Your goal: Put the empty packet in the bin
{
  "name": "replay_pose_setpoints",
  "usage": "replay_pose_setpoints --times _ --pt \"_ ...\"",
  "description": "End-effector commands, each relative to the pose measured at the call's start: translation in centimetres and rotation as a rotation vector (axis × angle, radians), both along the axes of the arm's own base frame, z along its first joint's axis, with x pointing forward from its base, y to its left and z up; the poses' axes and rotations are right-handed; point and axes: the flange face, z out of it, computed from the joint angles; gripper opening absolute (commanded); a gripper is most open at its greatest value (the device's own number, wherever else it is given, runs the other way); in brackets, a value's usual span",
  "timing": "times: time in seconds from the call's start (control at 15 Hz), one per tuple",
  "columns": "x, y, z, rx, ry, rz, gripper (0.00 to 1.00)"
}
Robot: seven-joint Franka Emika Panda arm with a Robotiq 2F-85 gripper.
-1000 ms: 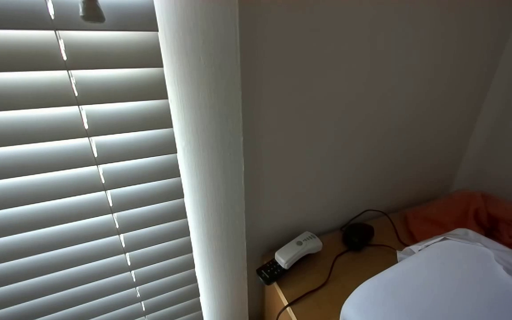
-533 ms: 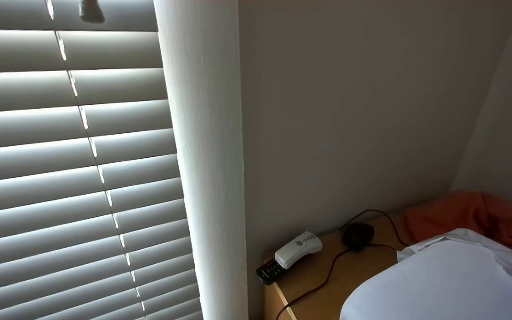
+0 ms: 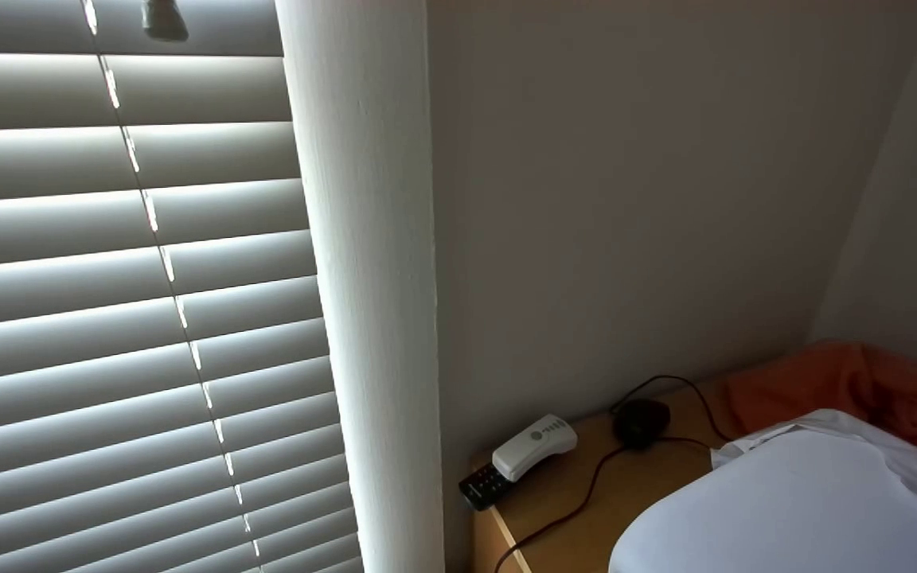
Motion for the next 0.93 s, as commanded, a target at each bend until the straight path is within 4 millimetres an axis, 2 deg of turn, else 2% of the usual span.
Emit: replay_pose_setpoints --times 0.0,0.53,0.87 --pt "0.8 -1.1 -2.4 -0.007 0.003 -0.008 1.0" --pt "2.6 -0.5 -6.7 -0.111 -0.045 0.08 1.0" --pt "3.6 0.6 -7.9 -0.126 -0.15 0.169 1.0"
